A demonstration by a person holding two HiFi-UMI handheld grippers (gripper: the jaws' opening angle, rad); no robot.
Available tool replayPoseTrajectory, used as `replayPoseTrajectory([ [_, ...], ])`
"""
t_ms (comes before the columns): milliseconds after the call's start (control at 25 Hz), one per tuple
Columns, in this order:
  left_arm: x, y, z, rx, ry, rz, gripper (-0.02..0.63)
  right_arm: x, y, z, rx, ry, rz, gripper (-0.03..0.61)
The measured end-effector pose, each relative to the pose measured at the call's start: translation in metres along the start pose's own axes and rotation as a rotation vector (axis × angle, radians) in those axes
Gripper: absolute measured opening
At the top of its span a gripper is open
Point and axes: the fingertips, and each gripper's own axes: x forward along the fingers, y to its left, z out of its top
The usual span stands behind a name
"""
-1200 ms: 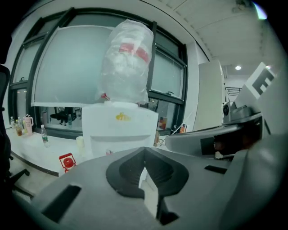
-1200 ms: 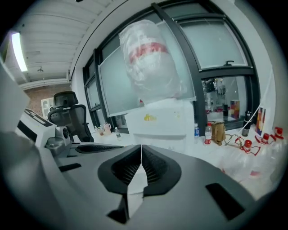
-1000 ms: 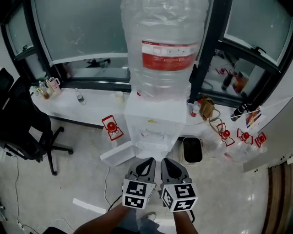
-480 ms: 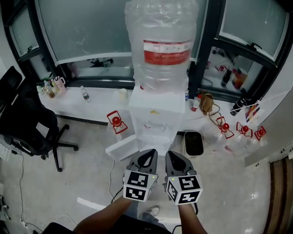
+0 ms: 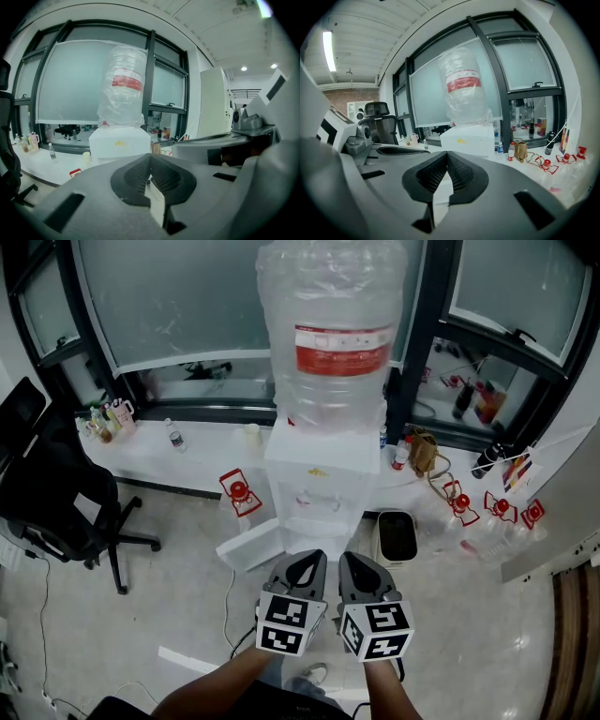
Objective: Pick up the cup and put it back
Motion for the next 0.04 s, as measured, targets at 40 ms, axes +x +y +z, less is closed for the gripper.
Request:
replayPoseTrajectory([
  [40, 0.0005, 0.0001, 0.0, 0.0, 0.0, -0.001, 0.011, 0.0007, 0.0001, 0.0001, 0.001, -0.001, 0.0, 0.02],
])
